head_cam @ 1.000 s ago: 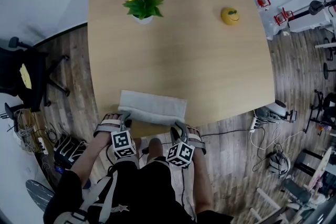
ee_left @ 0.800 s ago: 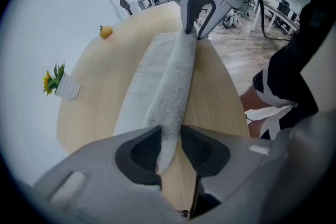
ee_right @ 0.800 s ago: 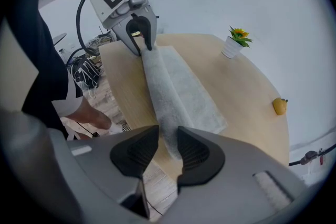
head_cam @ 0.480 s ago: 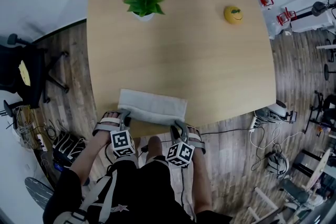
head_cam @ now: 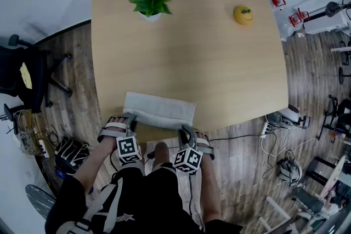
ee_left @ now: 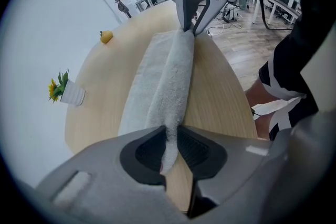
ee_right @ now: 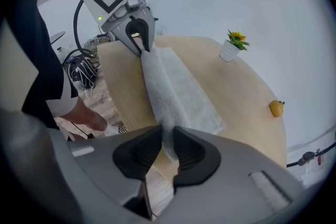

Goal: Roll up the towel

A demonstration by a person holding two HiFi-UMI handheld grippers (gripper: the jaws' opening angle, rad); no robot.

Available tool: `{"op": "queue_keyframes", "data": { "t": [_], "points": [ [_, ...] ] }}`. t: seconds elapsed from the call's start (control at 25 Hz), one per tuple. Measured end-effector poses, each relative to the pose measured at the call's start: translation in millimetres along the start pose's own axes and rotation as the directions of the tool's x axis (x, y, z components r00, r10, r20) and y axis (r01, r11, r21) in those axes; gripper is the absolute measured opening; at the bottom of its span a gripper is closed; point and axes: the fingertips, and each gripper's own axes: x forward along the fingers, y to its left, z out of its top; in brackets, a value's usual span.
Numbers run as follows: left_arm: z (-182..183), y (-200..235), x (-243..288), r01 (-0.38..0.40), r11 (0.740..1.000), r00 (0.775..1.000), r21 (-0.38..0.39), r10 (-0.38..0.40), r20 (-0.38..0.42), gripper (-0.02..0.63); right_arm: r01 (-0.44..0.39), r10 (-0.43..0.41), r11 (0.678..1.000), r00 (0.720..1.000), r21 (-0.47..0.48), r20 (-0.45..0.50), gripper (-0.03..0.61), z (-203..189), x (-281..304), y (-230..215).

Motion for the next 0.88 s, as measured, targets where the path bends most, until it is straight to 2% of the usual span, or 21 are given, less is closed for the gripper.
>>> {"op": "queue_keyframes", "data": {
  "t": [0.12, 0.24, 0.52, 0.88],
  "points": [
    [-0.8, -0.1, -4.2, 0.008, 1.0, 1.0, -0.005, -0.008, -0.001, 0.069, -0.001, 0.001, 1.0, 1.0, -0.002, -0.001, 0.072, 0.0, -1.5, 2.4],
    [-3.4, -12.6, -5.6, 0.053, 0.998, 0.999, -0.015, -0.053, -0.007, 0.069, -0.017, 0.017, 1.0, 1.0, -0.009, -0.007, 0.069, -0.7, -4.8, 6.5],
    [-8.2, -30.2, -19.6, 0.101, 0.995, 0.995, -0.021, -0.102, -0.022, 0.069, -0.097, 0.096, 0.995, 0.995, -0.02, -0.026, 0.067, -6.5, -14.6, 29.6],
    [-6.2, -22.8, -22.3, 0.078, 0.996, 0.996, -0.033, -0.08, -0.034, 0.078, -0.099, 0.099, 0.995, 0.994, -0.013, -0.044, 0.072, -4.4, -15.3, 23.6]
  ]
}}
